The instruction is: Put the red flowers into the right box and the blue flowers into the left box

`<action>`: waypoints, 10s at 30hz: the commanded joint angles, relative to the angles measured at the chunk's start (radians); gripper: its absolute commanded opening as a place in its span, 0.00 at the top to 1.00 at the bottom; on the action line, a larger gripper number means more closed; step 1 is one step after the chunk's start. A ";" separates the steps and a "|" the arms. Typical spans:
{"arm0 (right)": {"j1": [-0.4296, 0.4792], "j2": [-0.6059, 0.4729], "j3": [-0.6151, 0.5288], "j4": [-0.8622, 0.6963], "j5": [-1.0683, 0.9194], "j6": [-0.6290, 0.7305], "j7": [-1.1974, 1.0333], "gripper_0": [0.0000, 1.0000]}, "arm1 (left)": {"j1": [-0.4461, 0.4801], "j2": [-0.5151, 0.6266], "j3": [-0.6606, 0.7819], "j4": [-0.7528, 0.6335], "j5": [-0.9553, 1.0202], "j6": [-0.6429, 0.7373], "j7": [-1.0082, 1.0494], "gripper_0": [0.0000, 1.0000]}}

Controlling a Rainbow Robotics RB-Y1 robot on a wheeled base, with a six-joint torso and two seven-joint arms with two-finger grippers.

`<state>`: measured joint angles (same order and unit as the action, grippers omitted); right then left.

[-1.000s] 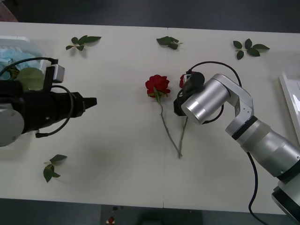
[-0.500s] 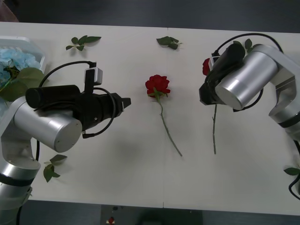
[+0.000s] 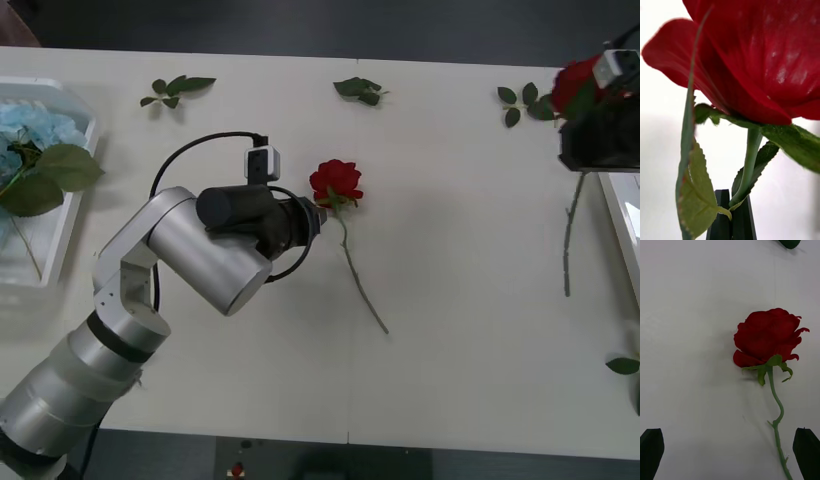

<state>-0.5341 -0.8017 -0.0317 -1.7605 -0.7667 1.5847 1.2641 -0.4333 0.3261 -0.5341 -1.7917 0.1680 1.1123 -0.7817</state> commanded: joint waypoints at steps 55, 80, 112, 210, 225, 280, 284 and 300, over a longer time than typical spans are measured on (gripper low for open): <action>0.086 -0.140 -0.425 0.770 0.058 -0.618 0.749 0.00 | -0.344 -0.154 -0.290 0.542 -0.051 -0.163 0.148 0.38; 0.086 -0.140 -0.370 0.601 -0.267 -0.319 0.781 0.00 | -0.344 -0.071 -0.284 0.408 -0.071 -0.184 0.167 1.00; 0.083 -0.093 -0.387 0.463 -1.223 0.239 0.819 0.00 | -0.358 0.060 -0.084 -0.282 -0.038 -0.617 0.234 1.00; 0.037 0.111 -0.315 0.179 -1.178 0.024 0.629 1.00 | -0.358 0.091 -0.055 -0.308 -0.071 -0.704 0.283 0.00; 0.313 -0.197 -0.410 0.185 -1.002 -0.068 0.615 1.00 | -0.213 0.252 0.019 -0.382 0.105 -0.706 0.159 0.00; 0.384 -0.326 -0.333 0.740 -0.379 -0.563 0.607 0.00 | 0.045 0.568 0.345 -0.089 1.975 -0.008 -1.779 0.00; 0.384 -0.326 -0.339 0.736 -0.465 -0.534 0.618 0.00 | 0.038 0.568 0.345 -0.103 1.980 -0.008 -1.779 0.00; 0.384 -0.324 -0.355 0.558 -0.800 -0.322 0.988 0.00 | 0.036 0.568 0.338 -0.104 1.992 -0.005 -1.777 0.00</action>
<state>-0.1354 -1.0811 -0.3803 -1.1703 -1.5295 1.2469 2.2038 -0.3737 0.8637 -0.1996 -1.8699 2.1508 1.1031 -2.5430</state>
